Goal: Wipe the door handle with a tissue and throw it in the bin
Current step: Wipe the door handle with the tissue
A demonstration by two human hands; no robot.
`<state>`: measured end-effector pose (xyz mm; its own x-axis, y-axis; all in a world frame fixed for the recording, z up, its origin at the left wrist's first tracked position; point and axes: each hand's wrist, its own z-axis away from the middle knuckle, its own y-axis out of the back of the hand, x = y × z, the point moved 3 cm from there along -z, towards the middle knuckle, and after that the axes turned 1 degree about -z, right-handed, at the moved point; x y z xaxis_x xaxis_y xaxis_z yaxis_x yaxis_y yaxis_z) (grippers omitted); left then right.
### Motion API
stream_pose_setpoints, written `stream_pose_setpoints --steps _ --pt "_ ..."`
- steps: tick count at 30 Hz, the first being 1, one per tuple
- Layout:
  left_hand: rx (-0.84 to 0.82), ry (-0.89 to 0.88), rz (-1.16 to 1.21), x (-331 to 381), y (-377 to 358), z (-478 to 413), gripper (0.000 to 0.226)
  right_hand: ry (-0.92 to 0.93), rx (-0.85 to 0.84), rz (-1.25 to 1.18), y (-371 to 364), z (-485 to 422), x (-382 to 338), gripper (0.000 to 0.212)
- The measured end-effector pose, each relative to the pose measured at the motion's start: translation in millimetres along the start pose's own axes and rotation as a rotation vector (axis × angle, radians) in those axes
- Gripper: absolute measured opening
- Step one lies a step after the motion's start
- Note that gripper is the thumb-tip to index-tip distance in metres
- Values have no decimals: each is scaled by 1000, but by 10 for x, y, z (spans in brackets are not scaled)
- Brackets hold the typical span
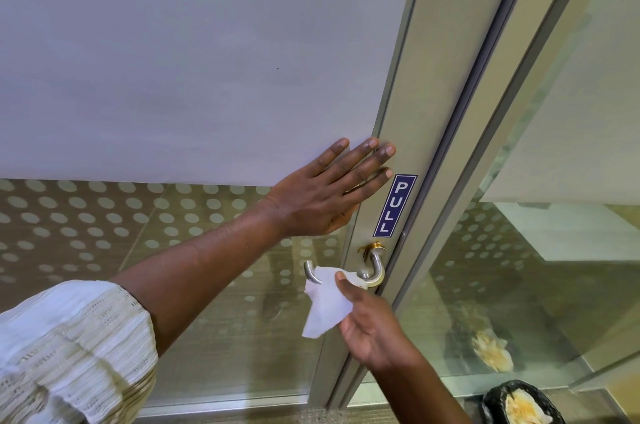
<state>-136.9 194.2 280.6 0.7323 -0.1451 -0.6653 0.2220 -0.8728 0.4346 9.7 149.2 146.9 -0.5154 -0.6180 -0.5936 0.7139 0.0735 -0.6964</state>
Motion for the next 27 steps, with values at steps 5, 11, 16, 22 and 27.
stream_pose_setpoints --steps 5,11,16,22,27 --pt "-16 -7 -3 -3 -7 5 70 86 130 198 350 -54 -405 41" --pt "-27 -7 9 -4 -12 9 70 209 344 1209 461 -55 -764 32" --pt "-33 -12 8 -5 -13 7 72 365 397 1826 274 164 -1109 26" --pt "-35 -21 -3 -10 -23 10 71 169 259 1509 62 369 -1284 33" --pt "-28 -20 -5 -6 -24 6 73 66 156 1237 116 370 -1368 40"
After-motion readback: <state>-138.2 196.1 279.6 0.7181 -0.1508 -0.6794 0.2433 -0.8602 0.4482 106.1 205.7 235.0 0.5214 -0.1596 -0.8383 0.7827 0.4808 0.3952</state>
